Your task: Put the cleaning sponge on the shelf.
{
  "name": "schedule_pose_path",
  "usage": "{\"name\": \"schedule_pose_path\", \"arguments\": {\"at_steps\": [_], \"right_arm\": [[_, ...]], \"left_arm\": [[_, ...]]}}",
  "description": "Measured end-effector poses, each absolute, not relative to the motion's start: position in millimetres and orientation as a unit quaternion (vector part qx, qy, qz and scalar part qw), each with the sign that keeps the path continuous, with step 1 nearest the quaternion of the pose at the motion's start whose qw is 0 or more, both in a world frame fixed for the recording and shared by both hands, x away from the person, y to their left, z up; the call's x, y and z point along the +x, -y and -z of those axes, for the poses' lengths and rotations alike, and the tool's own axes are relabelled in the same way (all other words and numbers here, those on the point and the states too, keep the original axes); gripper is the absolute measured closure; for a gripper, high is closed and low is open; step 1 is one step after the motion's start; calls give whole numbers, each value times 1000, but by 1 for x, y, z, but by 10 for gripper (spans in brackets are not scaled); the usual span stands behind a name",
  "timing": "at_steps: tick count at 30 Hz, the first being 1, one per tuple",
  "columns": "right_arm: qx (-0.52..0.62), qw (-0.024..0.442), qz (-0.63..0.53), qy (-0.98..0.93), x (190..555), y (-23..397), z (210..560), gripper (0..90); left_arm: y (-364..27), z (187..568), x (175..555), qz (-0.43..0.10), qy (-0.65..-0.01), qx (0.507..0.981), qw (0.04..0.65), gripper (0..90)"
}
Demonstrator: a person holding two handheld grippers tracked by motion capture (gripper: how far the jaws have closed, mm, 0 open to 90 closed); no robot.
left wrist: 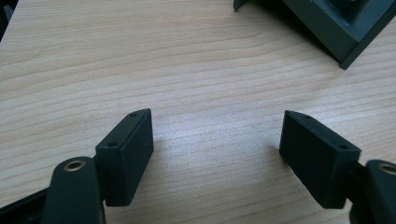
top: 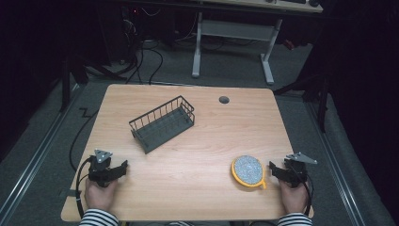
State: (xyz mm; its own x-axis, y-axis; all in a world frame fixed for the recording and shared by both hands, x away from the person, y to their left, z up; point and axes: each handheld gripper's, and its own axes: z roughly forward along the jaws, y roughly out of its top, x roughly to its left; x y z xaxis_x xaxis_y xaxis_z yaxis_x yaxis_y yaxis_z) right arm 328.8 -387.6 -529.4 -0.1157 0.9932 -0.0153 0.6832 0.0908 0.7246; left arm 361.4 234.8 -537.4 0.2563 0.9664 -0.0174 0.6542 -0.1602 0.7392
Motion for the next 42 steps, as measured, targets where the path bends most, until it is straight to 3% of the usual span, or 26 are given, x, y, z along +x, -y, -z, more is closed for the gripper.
{"name": "schedule_pose_path", "arguments": {"at_steps": [14,18,25,42], "right_arm": [[609,266,-291,-689,329,388,529,319],[609,266,-290,-689,329,388,529,318],[608,266,-289,-689,329,388,529,318],[608,266,-291,-690,329,387,529,314]], "left_arm": [[-234,537,362,-239,-562,723,324,251],[-232,538,363,-234,-554,731,321,187],[-232,538,363,-232,-554,731,323,173],[-235,531,364,-203,-555,734,335,236]]}}
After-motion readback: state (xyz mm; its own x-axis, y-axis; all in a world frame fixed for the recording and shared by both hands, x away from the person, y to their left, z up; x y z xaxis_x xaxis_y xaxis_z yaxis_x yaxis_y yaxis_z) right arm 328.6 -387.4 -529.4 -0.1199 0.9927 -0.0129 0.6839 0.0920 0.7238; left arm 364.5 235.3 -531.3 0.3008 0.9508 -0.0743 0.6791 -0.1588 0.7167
